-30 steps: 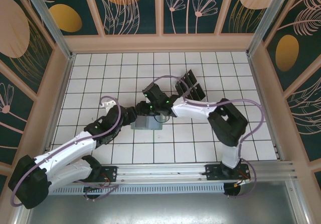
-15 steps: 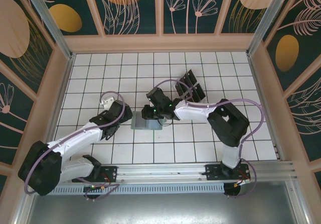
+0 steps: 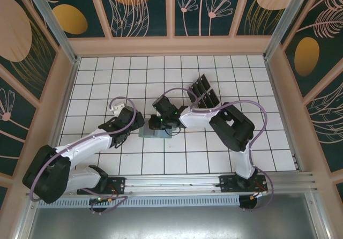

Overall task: Put the credit cards into the card holder
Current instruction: Flip over the card slot in the card holder, then pick up the credit card from the storage box.

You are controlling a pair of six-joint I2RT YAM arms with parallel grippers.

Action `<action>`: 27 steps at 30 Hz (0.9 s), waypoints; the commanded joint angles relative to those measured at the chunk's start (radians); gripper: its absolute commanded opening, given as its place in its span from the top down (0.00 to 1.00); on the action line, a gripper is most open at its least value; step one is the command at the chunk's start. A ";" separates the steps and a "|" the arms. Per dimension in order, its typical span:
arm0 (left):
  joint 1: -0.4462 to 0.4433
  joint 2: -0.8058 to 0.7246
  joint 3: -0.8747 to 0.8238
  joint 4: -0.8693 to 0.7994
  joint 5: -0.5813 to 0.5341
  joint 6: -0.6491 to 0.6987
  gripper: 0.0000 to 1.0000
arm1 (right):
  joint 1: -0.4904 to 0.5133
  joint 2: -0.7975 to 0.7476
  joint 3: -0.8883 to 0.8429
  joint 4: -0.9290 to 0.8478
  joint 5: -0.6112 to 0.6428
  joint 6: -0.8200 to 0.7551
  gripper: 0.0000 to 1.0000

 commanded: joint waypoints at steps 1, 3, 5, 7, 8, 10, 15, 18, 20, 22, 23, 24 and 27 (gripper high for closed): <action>0.006 0.012 -0.026 0.033 0.025 0.002 0.01 | 0.007 -0.002 0.035 -0.026 -0.012 -0.029 0.85; 0.006 0.011 -0.033 0.039 0.030 0.002 0.01 | 0.005 -0.043 0.034 -0.045 -0.001 -0.039 0.84; 0.007 0.009 -0.038 0.040 0.031 0.003 0.01 | -0.002 -0.096 0.031 -0.069 0.020 -0.052 0.83; 0.006 0.008 -0.038 0.042 0.034 0.008 0.01 | -0.017 -0.158 0.022 -0.103 0.047 -0.069 0.80; 0.006 0.008 -0.038 0.043 0.036 0.011 0.01 | -0.029 -0.188 0.015 -0.125 0.062 -0.081 0.78; 0.006 0.008 -0.036 0.044 0.038 0.020 0.01 | -0.059 -0.248 -0.004 -0.178 0.100 -0.112 0.74; 0.006 0.042 -0.008 0.041 0.023 0.062 0.01 | -0.196 -0.376 -0.039 -0.325 0.221 -0.220 0.62; 0.009 0.077 0.023 0.032 -0.006 0.088 0.01 | -0.287 -0.383 -0.005 -0.405 0.286 -0.298 0.60; 0.017 0.106 0.043 0.036 -0.006 0.107 0.01 | -0.323 -0.366 0.034 -0.465 0.367 -0.351 0.60; 0.027 0.131 0.062 0.035 -0.004 0.120 0.01 | -0.341 -0.365 0.050 -0.498 0.426 -0.388 0.60; 0.032 0.142 0.071 0.033 -0.005 0.125 0.01 | -0.349 -0.367 0.052 -0.511 0.448 -0.400 0.60; 0.034 0.149 0.078 0.033 -0.003 0.130 0.01 | -0.354 -0.370 0.052 -0.522 0.464 -0.410 0.60; 0.036 0.164 0.092 0.033 -0.006 0.139 0.01 | -0.361 -0.379 0.033 -0.548 0.501 -0.429 0.61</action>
